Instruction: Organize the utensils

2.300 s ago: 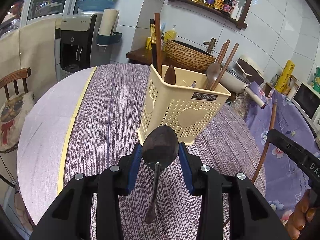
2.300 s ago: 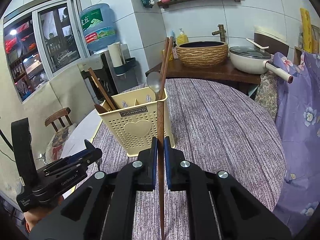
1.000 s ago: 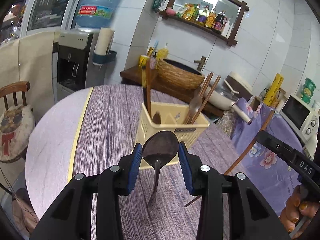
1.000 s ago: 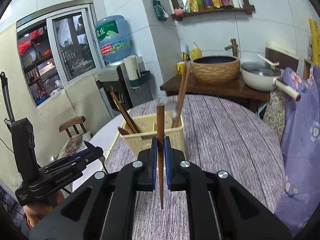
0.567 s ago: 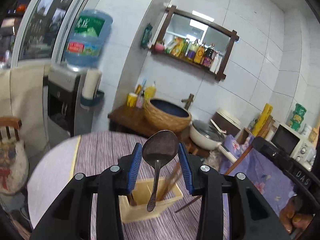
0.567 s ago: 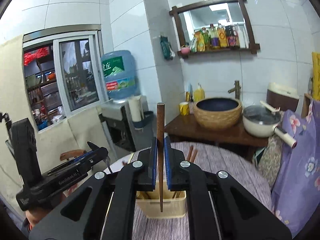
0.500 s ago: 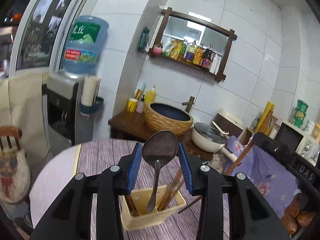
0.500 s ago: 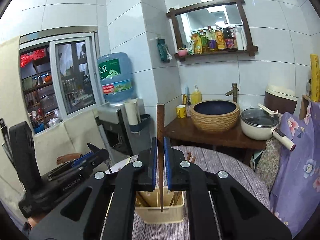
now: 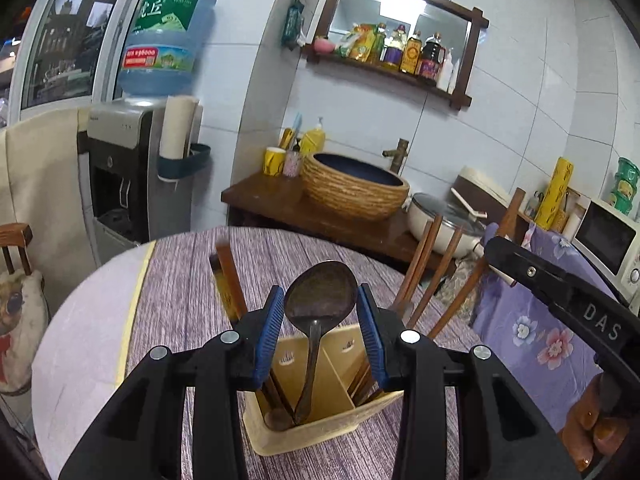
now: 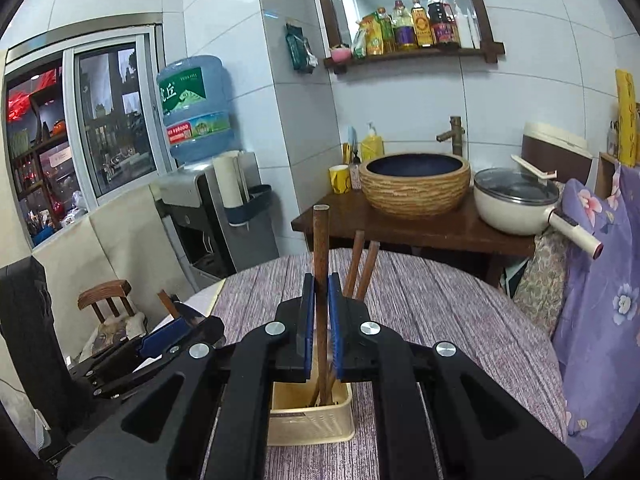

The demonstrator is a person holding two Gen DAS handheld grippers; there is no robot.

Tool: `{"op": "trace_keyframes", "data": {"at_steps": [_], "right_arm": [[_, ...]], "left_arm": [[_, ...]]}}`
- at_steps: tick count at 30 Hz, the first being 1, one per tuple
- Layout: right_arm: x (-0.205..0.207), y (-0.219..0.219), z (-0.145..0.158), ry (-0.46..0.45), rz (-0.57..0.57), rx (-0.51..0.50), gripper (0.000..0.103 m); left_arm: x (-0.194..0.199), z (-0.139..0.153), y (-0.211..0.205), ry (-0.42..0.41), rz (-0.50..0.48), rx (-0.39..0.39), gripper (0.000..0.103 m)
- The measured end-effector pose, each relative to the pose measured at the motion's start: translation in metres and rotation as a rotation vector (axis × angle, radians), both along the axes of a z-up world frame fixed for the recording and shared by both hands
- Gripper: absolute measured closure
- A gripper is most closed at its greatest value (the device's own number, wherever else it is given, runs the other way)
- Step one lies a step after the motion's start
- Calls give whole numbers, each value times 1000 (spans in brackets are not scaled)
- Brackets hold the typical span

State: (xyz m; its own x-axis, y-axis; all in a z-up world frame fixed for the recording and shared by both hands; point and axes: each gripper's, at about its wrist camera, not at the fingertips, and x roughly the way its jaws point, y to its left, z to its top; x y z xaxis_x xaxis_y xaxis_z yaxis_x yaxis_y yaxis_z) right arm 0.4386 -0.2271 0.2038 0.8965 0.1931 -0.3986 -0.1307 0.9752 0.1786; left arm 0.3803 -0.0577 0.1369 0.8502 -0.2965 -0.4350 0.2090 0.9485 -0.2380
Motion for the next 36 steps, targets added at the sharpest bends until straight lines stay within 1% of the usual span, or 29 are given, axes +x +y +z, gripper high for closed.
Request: {"op": "trace_keyframes", "data": {"at_steps": [7, 10, 14, 16, 17, 18, 19, 20, 21, 22, 23, 25, 26, 27, 28, 32, 33, 36], "right_arm": [[5, -3, -24, 47, 1, 2, 95], [5, -4, -25, 34, -7, -15, 95], [3, -5, -25, 31, 3, -13, 95], [2, -6, -26, 30, 1, -6, 95], [2, -6, -26, 34, 6, 0, 95], [1, -7, -27, 36, 12, 5, 94], [-1, -7, -27, 34, 19, 6, 89], [-3, -8, -27, 30, 25, 6, 83], [-6, -8, -26, 19, 32, 7, 63], [-12, -10, -24, -5, 29, 6, 42], [-17, -10, -22, -28, 21, 3, 38], [-29, -12, -20, -58, 10, -22, 36], [-34, -12, -20, -62, 10, -31, 34], [-39, -14, -20, -67, 6, -35, 24], [-49, -17, -22, -82, -12, -38, 16], [-82, -25, -34, -124, -53, -75, 8], [-93, -27, -40, -133, -68, -89, 6], [-126, -34, -61, -142, -93, -96, 6]], "left_arm": [[4, -21, -5, 36, -12, 33, 65], [3, -25, -5, 42, -14, 43, 65], [0, -27, -7, 32, -16, 65, 65], [-3, -26, -6, 25, -22, 64, 65], [-6, -26, -6, 22, -27, 63, 64], [-8, -25, -5, 20, -31, 63, 61], [-11, -25, -4, 18, -34, 62, 59], [-16, -23, -2, 12, -35, 57, 54], [-21, -22, 0, 3, -34, 50, 50], [-25, -20, 3, -7, -34, 42, 48], [-33, -18, 7, -19, -34, 29, 44], [-46, -15, 15, -38, -27, 6, 37], [-53, -15, 19, -47, -24, -2, 30], [-61, -15, 24, -60, -17, -8, 23], [-70, -16, 28, -76, -8, -10, 21], [-108, -23, 42, -138, 38, 5, 5], [-118, -27, 45, -155, 50, 10, 6], [-147, -41, 54, -184, 72, 42, 6]]}}
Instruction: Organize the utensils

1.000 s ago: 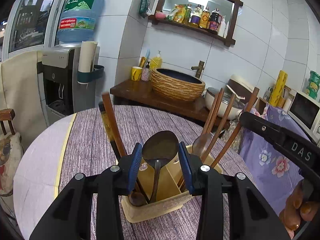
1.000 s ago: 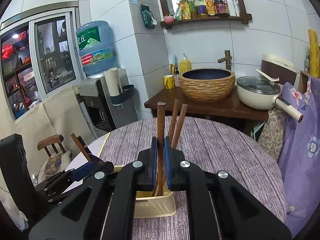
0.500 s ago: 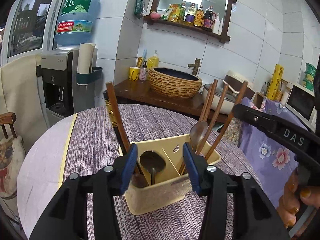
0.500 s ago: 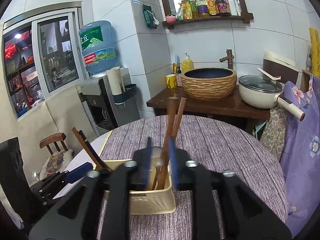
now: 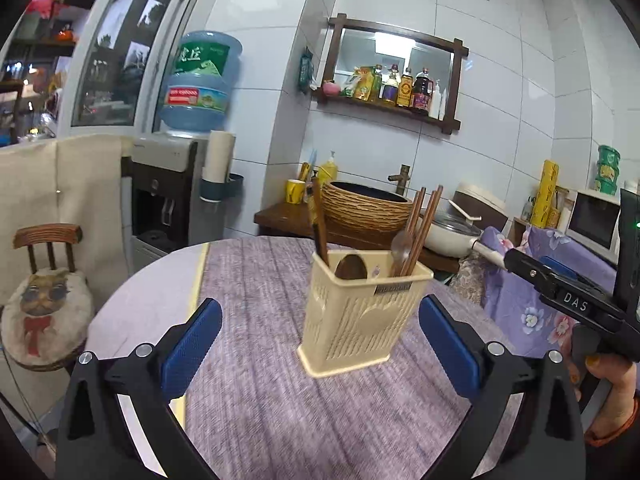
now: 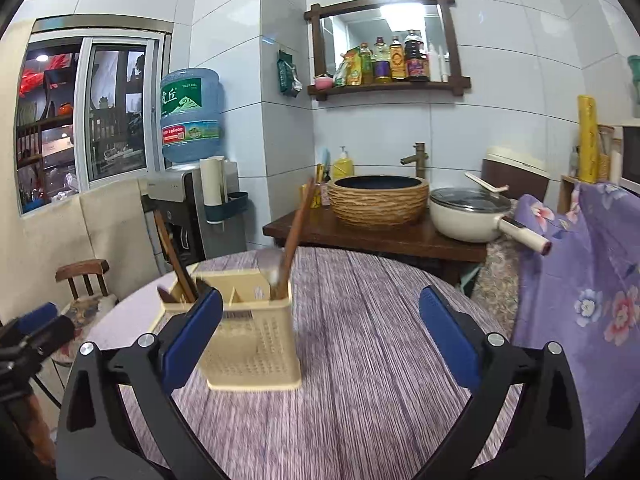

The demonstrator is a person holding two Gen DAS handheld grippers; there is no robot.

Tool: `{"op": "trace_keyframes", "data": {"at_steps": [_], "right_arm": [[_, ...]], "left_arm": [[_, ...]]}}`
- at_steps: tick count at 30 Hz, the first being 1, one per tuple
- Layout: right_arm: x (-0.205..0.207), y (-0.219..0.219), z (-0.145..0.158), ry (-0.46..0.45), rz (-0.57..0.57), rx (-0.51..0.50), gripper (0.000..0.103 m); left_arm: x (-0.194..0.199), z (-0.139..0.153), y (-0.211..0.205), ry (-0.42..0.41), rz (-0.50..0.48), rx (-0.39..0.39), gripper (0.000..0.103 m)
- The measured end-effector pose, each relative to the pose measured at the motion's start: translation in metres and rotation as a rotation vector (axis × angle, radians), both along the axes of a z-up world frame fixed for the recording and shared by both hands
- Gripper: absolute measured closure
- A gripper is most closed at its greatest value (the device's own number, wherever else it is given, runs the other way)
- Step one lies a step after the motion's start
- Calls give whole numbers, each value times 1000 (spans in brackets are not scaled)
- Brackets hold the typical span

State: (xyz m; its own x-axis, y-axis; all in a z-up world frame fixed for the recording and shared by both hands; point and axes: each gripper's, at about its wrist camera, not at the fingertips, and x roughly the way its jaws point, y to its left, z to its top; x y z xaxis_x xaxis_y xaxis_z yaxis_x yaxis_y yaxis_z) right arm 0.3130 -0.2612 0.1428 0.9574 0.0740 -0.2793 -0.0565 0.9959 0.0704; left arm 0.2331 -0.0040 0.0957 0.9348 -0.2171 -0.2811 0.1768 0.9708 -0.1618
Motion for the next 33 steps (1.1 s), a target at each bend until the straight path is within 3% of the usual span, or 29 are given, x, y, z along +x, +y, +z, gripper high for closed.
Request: {"op": "trace_keyframes", "data": {"at_steps": [8, 11, 15, 17, 20, 23, 28, 33], "right_arm": [[-114, 8, -70, -44, -54, 0, 6], [-158, 20, -106, -26, -59, -11, 6], [-205, 35, -141, -11, -55, -78, 6], [-227, 43, -151, -32, -65, -135, 6], [-258, 49, -156, -62, -67, -148, 6], [-289, 51, -153, -113, -51, -94, 6], [-324, 66, -142, -213, -10, -151, 6], [-334, 68, -137, -236, -17, -155, 6]], "left_arm": [[-87, -60, 8, 15, 108, 28, 6], [-123, -78, 4, -15, 133, 63, 6], [-159, -100, 2, -39, 135, 75, 6], [-172, -109, -2, -53, 154, 125, 6], [-186, -114, 2, -32, 145, 91, 6], [-207, -111, 8, -89, 183, 53, 6], [-232, -110, -2, -175, 160, 70, 6], [-242, -111, -7, -203, 173, 73, 6]]}}
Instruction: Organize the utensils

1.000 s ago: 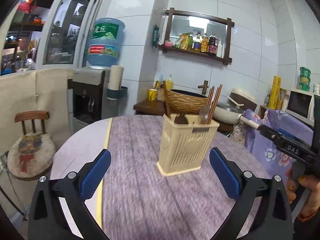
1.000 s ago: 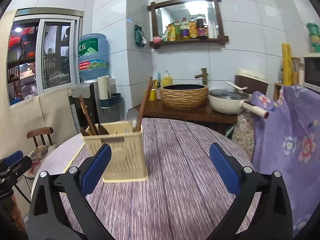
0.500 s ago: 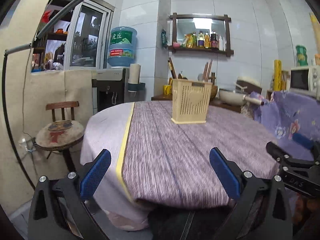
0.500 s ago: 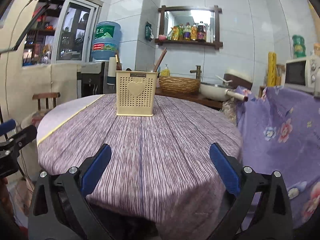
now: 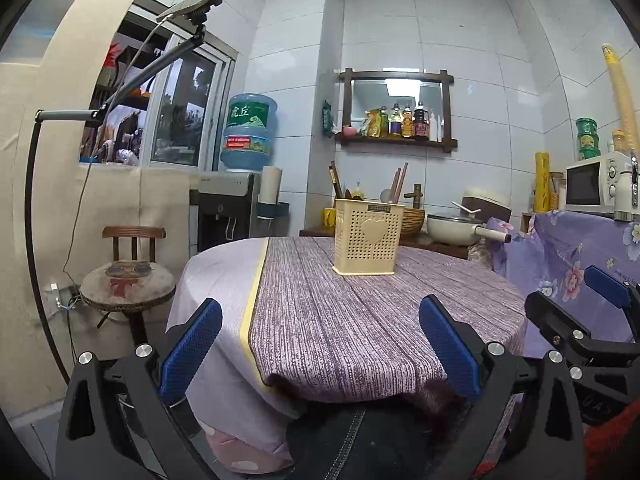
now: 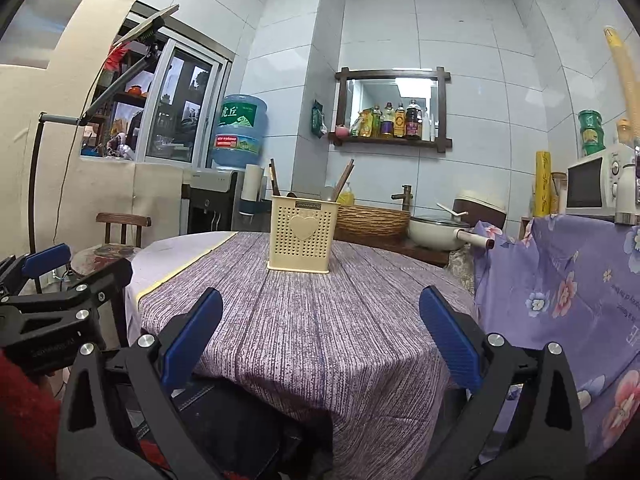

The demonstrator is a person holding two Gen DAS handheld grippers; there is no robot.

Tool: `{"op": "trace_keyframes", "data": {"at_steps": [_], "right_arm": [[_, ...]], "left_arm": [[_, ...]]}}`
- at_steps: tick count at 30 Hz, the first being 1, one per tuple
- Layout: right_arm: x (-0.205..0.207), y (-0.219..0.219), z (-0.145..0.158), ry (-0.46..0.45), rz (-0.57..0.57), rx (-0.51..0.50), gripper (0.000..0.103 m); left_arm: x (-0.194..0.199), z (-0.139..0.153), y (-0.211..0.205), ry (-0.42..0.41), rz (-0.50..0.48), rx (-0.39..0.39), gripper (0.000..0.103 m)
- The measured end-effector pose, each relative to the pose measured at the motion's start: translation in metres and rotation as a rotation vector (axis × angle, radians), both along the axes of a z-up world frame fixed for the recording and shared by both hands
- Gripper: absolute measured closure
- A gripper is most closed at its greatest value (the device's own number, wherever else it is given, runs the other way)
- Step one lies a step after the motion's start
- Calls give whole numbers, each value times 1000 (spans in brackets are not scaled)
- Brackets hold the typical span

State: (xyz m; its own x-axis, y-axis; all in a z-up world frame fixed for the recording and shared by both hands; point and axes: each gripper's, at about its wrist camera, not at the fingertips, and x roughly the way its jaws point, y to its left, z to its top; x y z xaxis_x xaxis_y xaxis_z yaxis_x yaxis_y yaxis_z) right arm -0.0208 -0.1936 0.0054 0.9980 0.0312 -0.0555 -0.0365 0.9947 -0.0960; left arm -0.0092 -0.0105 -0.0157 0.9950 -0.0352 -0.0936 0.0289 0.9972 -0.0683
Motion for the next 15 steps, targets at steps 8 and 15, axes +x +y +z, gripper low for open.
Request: {"op": "trace_keyframes", "data": {"at_steps": [8, 15], "right_arm": [[-3, -3, 0, -9, -15, 7, 6], [-5, -3, 0, -6, -15, 9, 6]], "left_arm": [[-7, -1, 1, -13, 14, -4, 6], [-9, -2, 3, -11, 21, -8, 6]]}}
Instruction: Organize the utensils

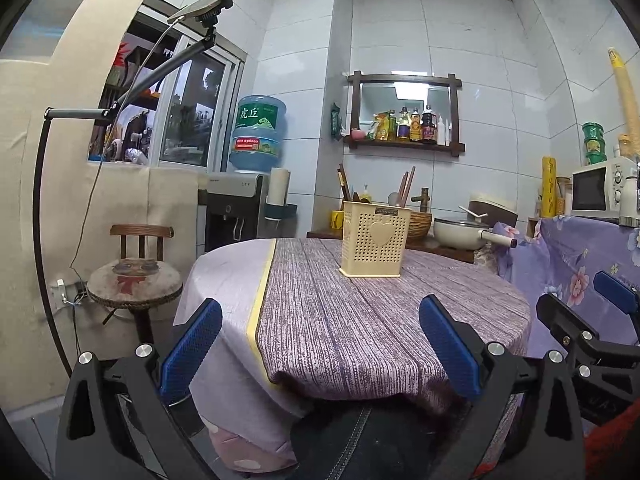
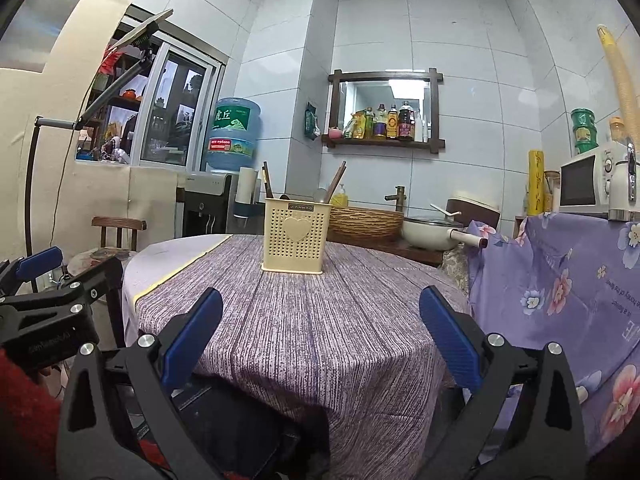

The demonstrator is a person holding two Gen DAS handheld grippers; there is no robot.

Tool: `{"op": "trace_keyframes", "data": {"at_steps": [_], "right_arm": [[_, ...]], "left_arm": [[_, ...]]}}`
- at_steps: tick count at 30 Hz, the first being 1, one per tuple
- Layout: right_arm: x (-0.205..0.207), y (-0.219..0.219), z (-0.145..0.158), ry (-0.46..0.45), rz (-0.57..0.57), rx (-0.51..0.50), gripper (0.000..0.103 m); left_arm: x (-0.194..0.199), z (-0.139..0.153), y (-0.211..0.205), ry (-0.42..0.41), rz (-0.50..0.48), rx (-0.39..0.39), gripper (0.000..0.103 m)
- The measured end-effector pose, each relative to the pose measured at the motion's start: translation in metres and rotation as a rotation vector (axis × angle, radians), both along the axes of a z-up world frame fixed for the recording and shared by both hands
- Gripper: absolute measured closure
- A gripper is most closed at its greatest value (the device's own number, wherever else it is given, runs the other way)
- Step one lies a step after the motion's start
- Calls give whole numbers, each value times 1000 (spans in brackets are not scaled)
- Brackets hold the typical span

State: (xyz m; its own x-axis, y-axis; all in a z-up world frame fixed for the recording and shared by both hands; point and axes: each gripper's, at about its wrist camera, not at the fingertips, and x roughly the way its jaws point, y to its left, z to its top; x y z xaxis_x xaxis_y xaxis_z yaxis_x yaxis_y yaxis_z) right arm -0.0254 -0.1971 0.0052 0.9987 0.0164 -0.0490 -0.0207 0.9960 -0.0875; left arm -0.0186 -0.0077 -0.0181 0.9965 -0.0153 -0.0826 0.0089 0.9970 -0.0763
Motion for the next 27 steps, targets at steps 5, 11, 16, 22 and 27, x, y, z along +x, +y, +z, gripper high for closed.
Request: {"op": "trace_keyframes", "data": {"at_steps": [5, 11, 16, 22, 27], "right_arm": [[2, -1, 0, 3, -2, 0, 6], [3, -1, -1, 1, -15, 1, 6], [2, -1, -2, 2, -21, 1, 6], [2, -2, -2, 2, -20, 1, 6], [2, -2, -2, 2, -21, 1, 6]], "left_arm": [[-1, -1, 1, 1, 8, -4, 6], [-2, -1, 1, 2, 15, -5, 6], [-2, -1, 2, 6, 17, -9, 5], [-2, -2, 3, 14, 15, -15, 5], [-1, -3, 3, 25, 7, -22, 5]]}}
